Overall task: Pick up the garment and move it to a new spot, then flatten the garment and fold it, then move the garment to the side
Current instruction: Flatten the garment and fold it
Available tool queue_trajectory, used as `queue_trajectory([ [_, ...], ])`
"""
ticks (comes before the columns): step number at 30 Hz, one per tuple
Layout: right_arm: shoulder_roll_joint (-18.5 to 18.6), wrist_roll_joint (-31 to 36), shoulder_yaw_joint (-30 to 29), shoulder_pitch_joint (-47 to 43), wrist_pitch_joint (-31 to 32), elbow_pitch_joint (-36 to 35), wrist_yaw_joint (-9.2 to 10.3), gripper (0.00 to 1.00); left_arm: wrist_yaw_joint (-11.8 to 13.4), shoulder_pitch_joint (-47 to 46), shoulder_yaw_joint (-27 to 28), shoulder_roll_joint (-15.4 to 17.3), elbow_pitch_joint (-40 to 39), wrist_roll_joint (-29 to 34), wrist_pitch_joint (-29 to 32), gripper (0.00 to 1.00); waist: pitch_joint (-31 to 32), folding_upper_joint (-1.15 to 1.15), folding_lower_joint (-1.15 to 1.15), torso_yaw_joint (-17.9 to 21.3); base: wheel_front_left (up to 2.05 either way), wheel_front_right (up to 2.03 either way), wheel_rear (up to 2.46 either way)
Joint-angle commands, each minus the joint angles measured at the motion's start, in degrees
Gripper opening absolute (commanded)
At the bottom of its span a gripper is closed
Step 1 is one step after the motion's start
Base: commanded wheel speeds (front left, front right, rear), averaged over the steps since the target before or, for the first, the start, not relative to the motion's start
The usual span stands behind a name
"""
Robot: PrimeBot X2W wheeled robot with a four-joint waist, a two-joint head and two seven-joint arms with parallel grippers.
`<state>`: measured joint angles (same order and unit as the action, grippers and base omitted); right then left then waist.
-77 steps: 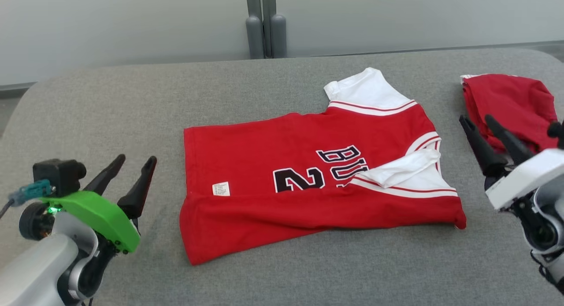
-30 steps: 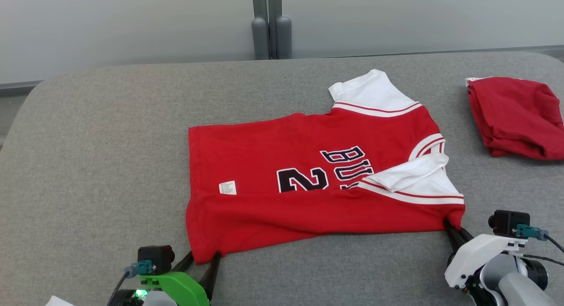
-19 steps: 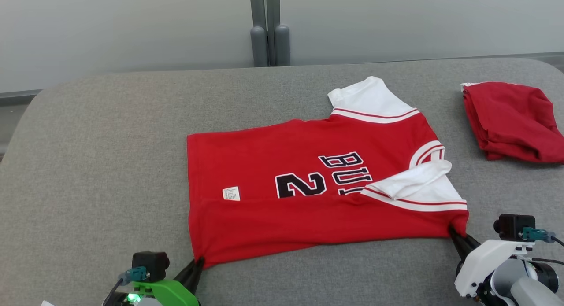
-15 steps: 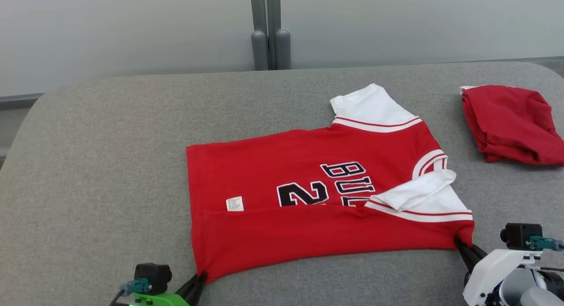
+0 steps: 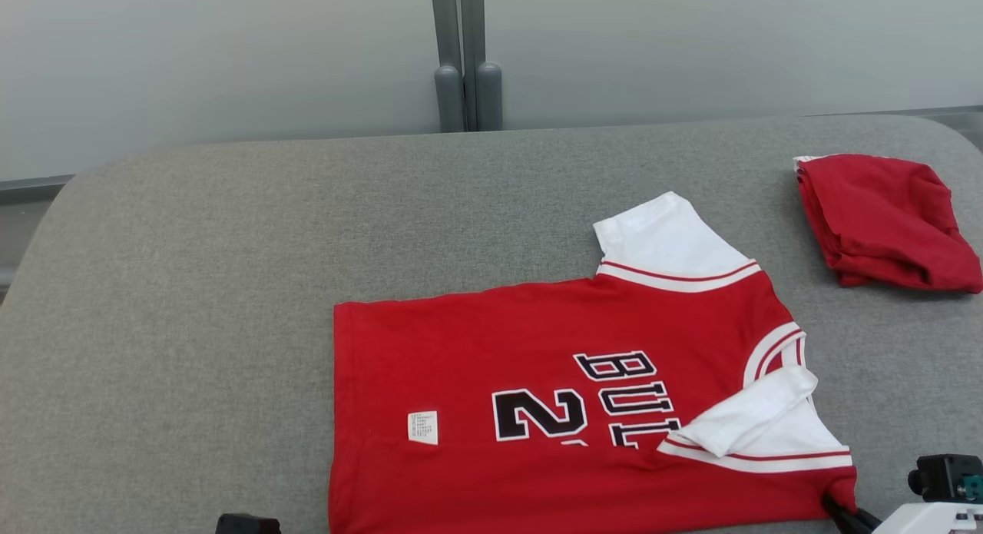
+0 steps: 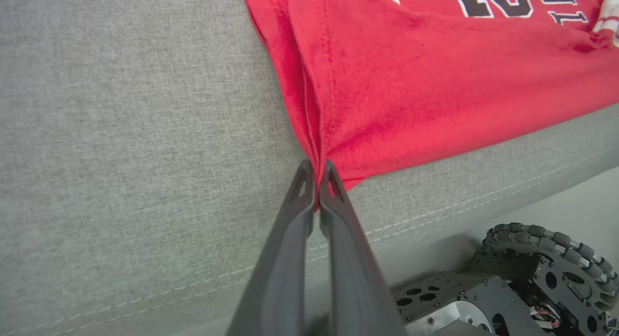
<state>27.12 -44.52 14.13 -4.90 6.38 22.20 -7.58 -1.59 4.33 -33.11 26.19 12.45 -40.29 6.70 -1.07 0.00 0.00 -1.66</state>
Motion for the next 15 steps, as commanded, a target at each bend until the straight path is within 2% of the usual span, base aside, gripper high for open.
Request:
queue_trajectory([
  [1, -0.3, -0.1, -0.8, -1.7, 1.9, -0.4, 0.17, 0.03, 0.9, 1.1, 0.7, 1.0, -0.3, -0.9, 0.5, 0.0, 0.0, 0.0, 0.0, 0.1, 0.0, 0.0, 0.0],
  [2, -0.6, -0.1, -1.4, -2.4, 3.4, -1.1, 0.16, 0.34, 1.2, 1.3, 0.8, 1.1, -0.6, -1.0, 0.8, 0.66, 0.1, 0.0, 0.0, 0.2, 0.0, 0.0, 0.0],
  [3, -0.8, 0.2, -1.9, -2.7, 4.4, -1.6, 0.16, 0.58, 1.5, 1.4, 0.9, 1.3, -0.8, -0.9, 0.7, 1.0, 0.1, 0.0, 0.0, 0.3, 0.0, 0.0, 0.0],
  [4, -1.0, 1.0, -2.7, -3.0, 5.2, -2.4, 0.15, 1.0, 1.8, 1.5, 0.9, 1.4, -1.1, -0.9, 0.9, 1.0, 0.1, 0.0, 0.0, 0.3, 0.0, 0.0, 0.0],
  [7, -1.6, 2.7, -5.2, -3.3, 6.5, -4.8, 0.12, 1.0, 2.1, 1.2, 1.2, 1.5, -1.8, -1.1, 1.2, 1.0, 0.0, 0.0, 0.0, 0.5, 0.0, 0.0, 0.0],
  [11, -1.8, 5.6, -10.1, -3.0, 7.3, -10.0, 0.12, 1.0, 3.0, -1.8, 2.5, 3.4, -4.1, 0.5, 0.6, 1.0, -0.8, 0.0, 0.0, 0.2, 0.0, 0.0, 0.0],
  [15, -2.9, 8.1, -13.6, 1.4, 6.2, -17.1, 0.11, 1.0, 4.1, -6.4, 4.4, 3.8, -6.1, 2.0, -0.5, 1.0, -3.6, 0.0, 0.0, 0.2, 0.0, 0.0, 0.0],
])
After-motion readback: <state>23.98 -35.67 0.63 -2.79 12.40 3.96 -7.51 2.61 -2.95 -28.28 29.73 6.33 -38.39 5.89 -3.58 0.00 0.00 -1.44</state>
